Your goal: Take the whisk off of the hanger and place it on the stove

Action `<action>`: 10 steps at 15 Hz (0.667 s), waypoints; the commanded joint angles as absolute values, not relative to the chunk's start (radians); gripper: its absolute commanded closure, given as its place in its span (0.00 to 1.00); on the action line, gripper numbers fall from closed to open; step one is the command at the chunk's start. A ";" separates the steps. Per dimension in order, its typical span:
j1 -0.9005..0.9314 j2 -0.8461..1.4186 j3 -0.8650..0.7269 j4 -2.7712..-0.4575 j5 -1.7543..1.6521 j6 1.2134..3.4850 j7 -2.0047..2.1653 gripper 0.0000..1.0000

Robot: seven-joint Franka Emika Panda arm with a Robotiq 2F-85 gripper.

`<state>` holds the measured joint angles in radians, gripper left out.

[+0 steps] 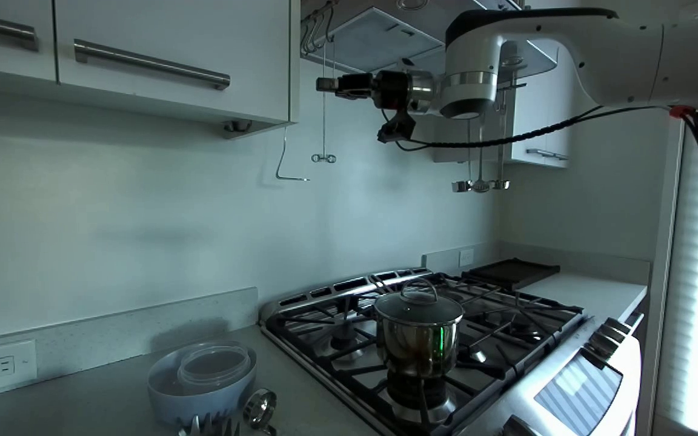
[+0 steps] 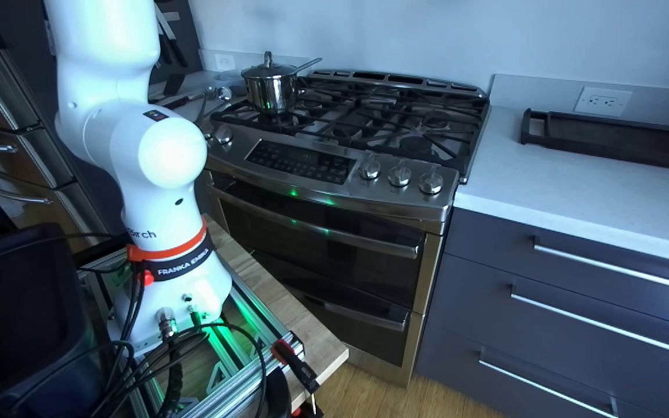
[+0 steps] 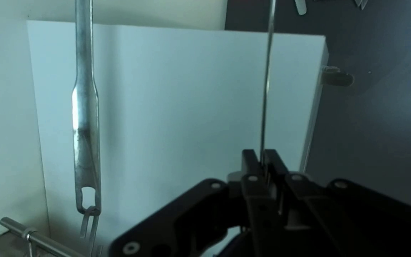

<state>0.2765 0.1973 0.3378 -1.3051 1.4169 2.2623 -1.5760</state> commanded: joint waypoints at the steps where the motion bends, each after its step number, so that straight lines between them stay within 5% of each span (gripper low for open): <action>1: 0.282 0.196 0.352 -1.293 1.474 2.305 -1.611 0.98; 10: 0.289 0.186 0.383 -1.282 1.517 2.425 -1.641 0.98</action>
